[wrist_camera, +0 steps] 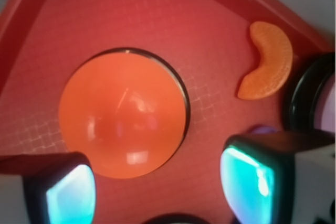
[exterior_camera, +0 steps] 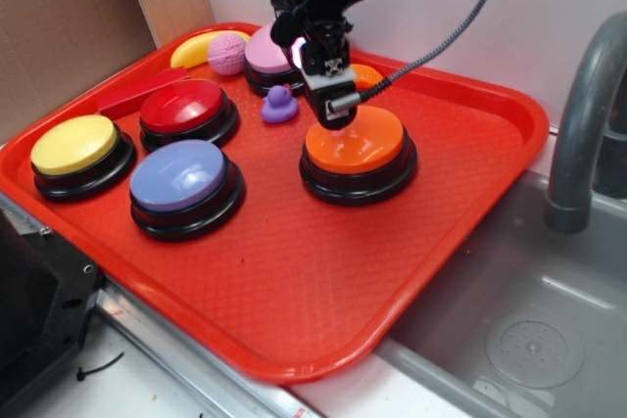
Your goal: Push the orange button.
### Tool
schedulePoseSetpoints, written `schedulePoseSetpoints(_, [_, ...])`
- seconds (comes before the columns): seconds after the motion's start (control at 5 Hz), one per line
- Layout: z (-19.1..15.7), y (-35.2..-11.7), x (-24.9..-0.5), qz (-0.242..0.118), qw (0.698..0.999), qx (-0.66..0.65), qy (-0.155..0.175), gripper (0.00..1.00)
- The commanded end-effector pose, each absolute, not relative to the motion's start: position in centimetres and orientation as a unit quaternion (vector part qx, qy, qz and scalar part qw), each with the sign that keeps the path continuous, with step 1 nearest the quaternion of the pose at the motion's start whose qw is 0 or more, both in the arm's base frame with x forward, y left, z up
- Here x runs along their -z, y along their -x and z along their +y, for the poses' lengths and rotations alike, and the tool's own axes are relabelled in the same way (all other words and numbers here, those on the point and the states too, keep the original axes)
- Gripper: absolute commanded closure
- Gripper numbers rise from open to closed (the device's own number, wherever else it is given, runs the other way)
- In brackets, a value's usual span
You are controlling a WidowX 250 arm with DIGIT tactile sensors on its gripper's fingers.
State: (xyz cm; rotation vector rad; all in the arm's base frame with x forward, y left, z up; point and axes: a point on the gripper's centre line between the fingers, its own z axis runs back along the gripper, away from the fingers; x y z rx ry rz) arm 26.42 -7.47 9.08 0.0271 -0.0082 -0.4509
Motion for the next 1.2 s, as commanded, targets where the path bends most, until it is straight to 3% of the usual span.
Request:
schedulePoseSetpoints(0.0, [-7.3, -26.9, -12.9, -0.056, 0.977, 0.207, 0.001, 0.00])
schedulePoseSetpoints(0.4, [-7.4, -26.6, -14.3, -0.063, 0.977, 0.205, 0.012, 0.00])
schedulePoseSetpoints(0.8, [-7.7, -25.8, -16.7, -0.089, 0.973, 0.215, -0.001, 0.00])
schedulePoseSetpoints(1.0, [-7.6, -25.5, -17.3, -0.064, 0.976, 0.206, -0.011, 0.00])
